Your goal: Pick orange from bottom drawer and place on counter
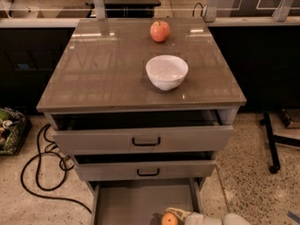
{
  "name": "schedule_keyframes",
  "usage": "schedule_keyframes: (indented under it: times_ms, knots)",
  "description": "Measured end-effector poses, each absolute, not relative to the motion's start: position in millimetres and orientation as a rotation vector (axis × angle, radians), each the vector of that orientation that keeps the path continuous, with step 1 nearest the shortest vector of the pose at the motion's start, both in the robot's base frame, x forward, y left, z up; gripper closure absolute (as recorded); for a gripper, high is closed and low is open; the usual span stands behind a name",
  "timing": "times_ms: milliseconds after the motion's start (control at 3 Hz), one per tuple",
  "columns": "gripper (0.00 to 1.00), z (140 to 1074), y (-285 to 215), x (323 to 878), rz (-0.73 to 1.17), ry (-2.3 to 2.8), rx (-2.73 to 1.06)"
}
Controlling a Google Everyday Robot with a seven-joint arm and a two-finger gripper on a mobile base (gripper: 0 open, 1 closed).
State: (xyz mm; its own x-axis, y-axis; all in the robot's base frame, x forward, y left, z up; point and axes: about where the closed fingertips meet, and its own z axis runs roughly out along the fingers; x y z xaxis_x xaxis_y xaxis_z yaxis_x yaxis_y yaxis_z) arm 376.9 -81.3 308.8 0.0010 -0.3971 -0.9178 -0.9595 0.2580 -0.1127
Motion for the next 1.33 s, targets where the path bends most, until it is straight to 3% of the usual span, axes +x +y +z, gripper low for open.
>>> schedule_keyframes:
  times_ms: [1000, 1333]
  knots:
    - [1.0, 450, -143, 364, 0.615, 1.568, -1.062]
    - [1.0, 450, -143, 364, 0.616, 1.568, -1.062]
